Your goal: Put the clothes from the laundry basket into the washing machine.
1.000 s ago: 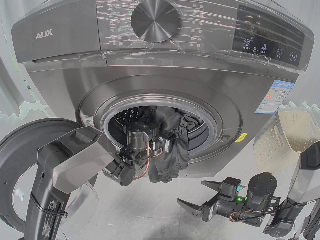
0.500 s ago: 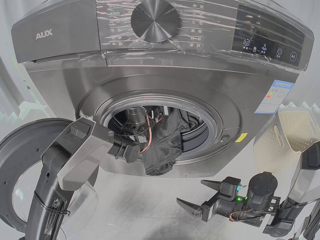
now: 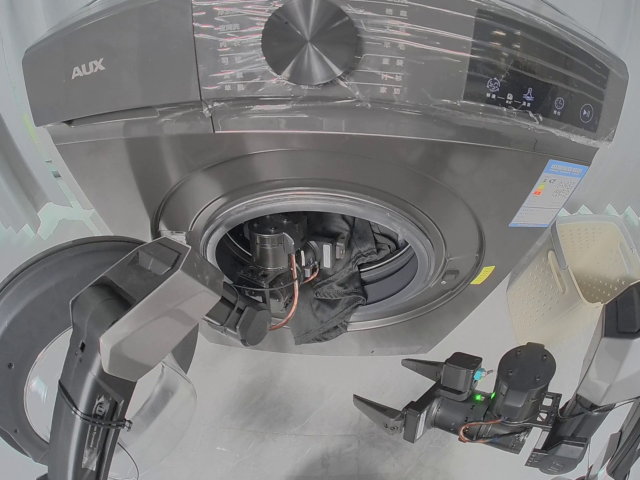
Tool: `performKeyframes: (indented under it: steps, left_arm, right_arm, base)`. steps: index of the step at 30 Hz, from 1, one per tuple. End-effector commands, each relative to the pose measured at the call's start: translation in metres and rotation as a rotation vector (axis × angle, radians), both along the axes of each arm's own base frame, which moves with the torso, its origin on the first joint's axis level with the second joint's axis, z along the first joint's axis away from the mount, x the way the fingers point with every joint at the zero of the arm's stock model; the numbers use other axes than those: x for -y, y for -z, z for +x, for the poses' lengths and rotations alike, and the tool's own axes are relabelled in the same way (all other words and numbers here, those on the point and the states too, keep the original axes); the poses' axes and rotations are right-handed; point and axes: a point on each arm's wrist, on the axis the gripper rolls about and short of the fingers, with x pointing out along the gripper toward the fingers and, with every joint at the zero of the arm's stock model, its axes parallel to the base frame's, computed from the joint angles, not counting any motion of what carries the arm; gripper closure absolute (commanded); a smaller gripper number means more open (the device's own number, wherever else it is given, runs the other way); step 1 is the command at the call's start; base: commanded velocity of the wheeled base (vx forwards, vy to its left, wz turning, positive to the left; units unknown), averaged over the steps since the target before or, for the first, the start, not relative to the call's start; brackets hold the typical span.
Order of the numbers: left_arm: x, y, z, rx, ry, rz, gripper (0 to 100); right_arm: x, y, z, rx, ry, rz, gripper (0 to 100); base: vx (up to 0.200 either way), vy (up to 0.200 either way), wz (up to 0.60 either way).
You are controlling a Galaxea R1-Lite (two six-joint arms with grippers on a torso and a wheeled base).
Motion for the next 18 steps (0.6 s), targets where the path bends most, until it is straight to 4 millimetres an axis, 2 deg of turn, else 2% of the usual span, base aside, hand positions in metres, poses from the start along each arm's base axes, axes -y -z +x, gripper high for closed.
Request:
performKeyframes:
  steps: [1, 6, 9, 18]
  left_arm:
    - [-0.009, -0.026, -0.039, -0.099, 0.051, 0.063, 0]
    - [-0.007, -0.014, -0.051, -0.16, 0.085, 0.107, 0]
    - [-0.006, 0.001, -0.056, -0.2, 0.095, 0.133, 0]
    - [-0.003, 0.045, -0.054, -0.264, 0.097, 0.176, 0]
  right_arm:
    - [-0.001, 0.0, -0.001, 0.0, -0.005, 0.0, 0]
    - [-0.001, 0.0, -0.001, 0.0, -0.006, 0.0, 0]
    - [-0.001, 0.0, -0.001, 0.0, -0.006, 0.0, 0]
    - [-0.002, 0.0, -0.002, 0.0, -0.011, 0.0, 0]
  base:
    - [0.0, 0.0, 0.0]
    - [0.0, 0.0, 0.0]
    - [0.0, 0.0, 0.0]
    - [0.0, 0.0, 0.0]
